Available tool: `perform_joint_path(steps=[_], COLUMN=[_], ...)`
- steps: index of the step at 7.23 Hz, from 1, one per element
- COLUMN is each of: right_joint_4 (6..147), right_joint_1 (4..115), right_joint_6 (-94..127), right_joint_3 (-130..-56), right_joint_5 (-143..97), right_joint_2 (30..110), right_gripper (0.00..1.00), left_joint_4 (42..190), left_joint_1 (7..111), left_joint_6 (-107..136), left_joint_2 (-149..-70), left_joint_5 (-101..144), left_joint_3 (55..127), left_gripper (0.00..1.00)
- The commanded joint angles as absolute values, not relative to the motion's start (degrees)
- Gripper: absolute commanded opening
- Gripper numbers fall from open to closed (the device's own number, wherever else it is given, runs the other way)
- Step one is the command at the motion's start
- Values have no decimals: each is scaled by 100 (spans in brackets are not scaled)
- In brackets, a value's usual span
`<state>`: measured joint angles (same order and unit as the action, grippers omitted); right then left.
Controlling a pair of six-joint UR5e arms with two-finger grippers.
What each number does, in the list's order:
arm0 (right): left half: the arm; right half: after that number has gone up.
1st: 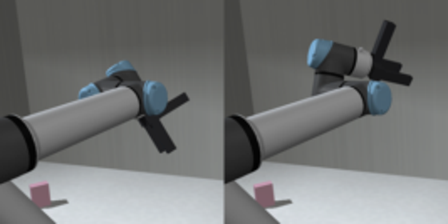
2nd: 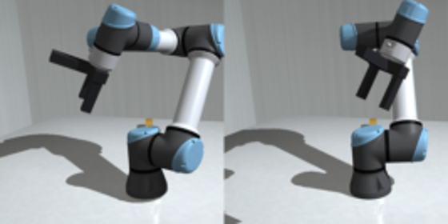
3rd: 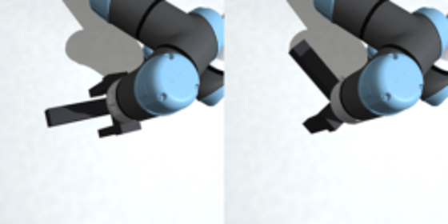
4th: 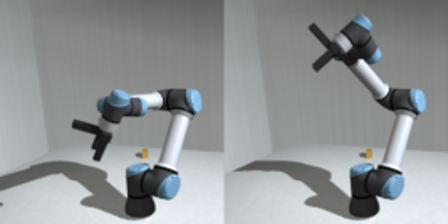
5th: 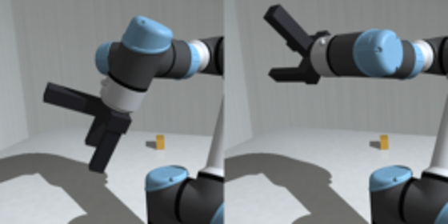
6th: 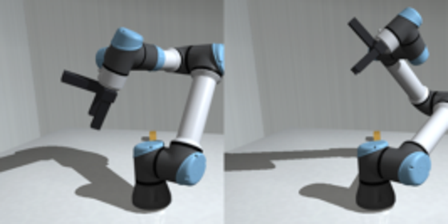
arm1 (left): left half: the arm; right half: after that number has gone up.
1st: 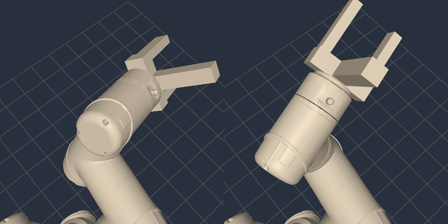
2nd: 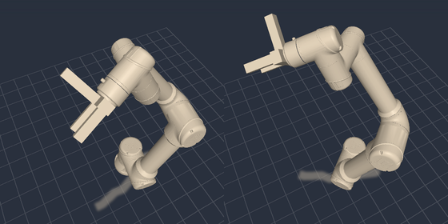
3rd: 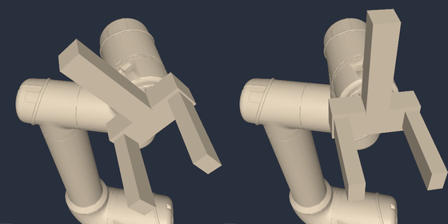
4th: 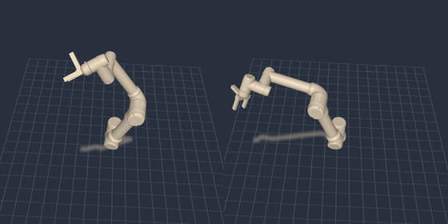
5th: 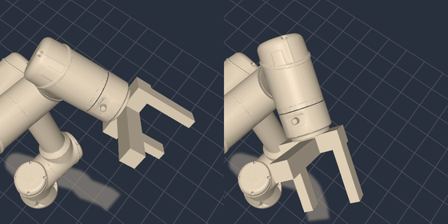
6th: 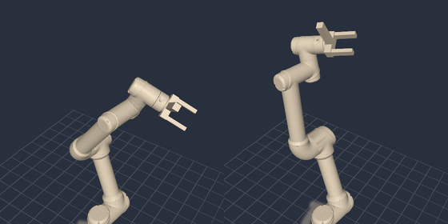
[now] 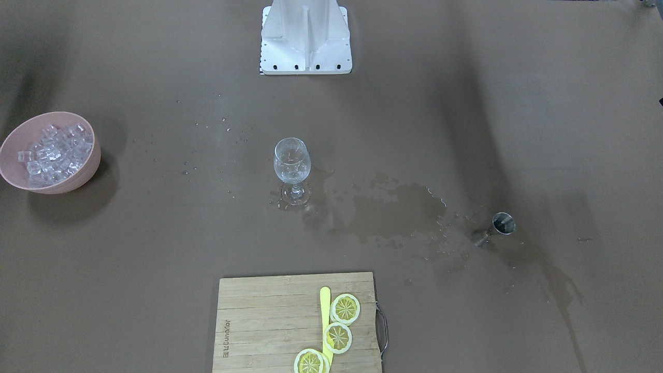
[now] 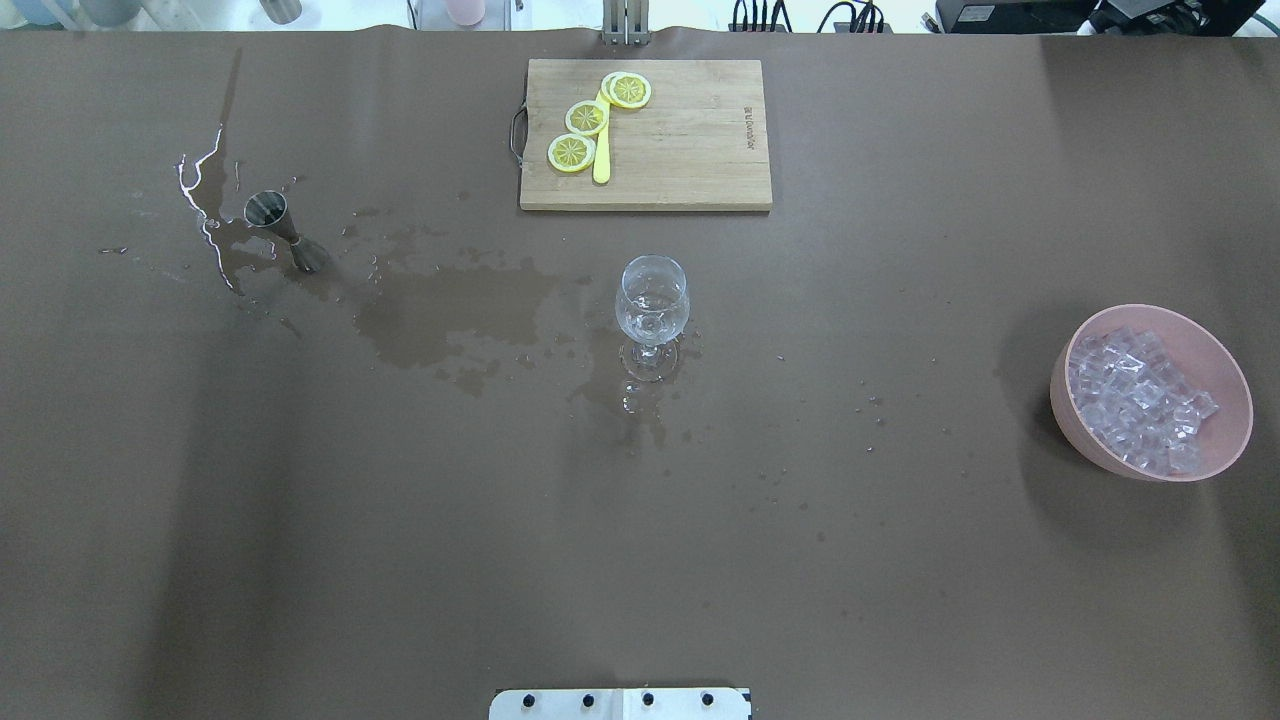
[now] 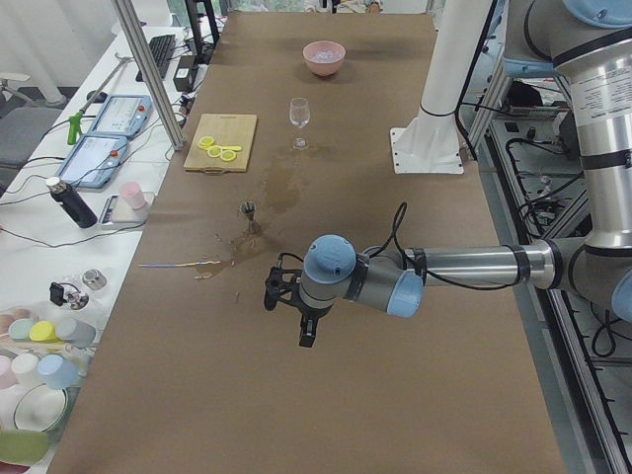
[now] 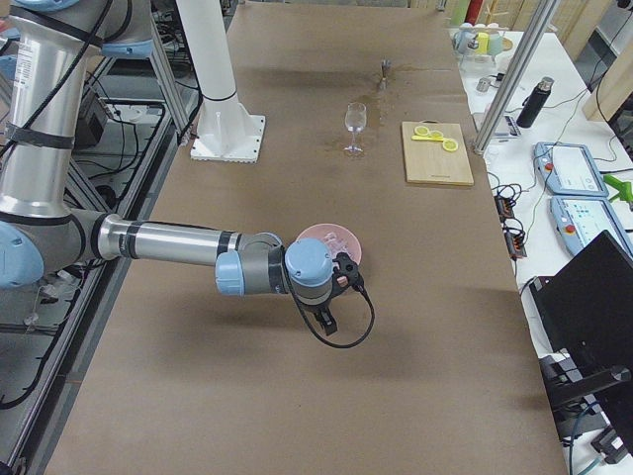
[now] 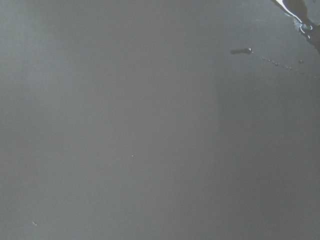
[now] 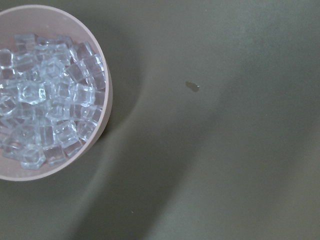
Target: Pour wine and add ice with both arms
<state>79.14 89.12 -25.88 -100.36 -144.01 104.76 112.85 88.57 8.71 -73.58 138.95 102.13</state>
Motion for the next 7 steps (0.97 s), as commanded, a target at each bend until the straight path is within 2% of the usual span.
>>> perform_joint_path(steps=[1,3,5,7], right_joint_4=[7805,7779,7717,7673], right_joint_1=[9026,9131,9149,9158], right_joint_6=[-2549,-2330,-2242,-1178], right_joint_3=[-10063,-10169,-10203,-10239], right_joint_5=[-14739,-15070,-15450,-15451], right_joint_2=[10512,10669,10889,10698], right_gripper=[100,100,100,100], left_joint_4=[11706,12758,13320,14441], left_joint_1=[8842,8824,8222,7937], left_joint_6=[879,983,1274,1945], left_joint_2=[-7374,-7322,-7583,-7935], left_joint_5=[14010,14437,14643,14075], left_joint_3=[10204,10160,10152,9959], left_gripper=[98,98,98,98])
